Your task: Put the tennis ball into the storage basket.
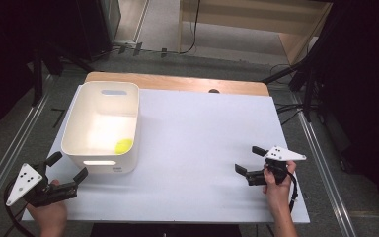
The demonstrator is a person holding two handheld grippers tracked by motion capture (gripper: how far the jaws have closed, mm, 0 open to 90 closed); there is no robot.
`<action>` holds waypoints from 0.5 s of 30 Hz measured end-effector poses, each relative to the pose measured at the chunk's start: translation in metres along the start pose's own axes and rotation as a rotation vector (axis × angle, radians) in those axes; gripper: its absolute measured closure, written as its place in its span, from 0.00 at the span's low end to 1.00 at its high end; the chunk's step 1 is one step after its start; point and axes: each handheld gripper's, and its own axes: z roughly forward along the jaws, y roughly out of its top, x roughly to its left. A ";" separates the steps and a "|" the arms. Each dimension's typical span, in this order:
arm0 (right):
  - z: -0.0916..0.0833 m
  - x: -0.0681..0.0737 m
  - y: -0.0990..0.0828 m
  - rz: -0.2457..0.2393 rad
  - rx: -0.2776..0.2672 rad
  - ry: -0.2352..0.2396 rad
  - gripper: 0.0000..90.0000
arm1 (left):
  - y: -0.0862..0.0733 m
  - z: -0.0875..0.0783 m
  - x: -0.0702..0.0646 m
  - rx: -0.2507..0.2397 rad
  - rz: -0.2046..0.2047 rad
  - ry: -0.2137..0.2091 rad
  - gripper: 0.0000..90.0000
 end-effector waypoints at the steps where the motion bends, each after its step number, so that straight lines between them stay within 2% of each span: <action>1: -0.002 -0.001 -0.002 0.005 -0.003 -0.006 0.00 | 0.000 0.000 0.000 0.001 0.000 0.000 0.02; 10: -0.025 -0.010 -0.018 0.034 -0.028 -0.051 0.00 | 0.000 0.000 0.000 0.002 -0.002 0.001 0.02; 15: -0.034 -0.014 -0.026 0.069 -0.054 -0.070 0.00 | 0.000 0.000 0.000 0.003 -0.002 0.000 0.02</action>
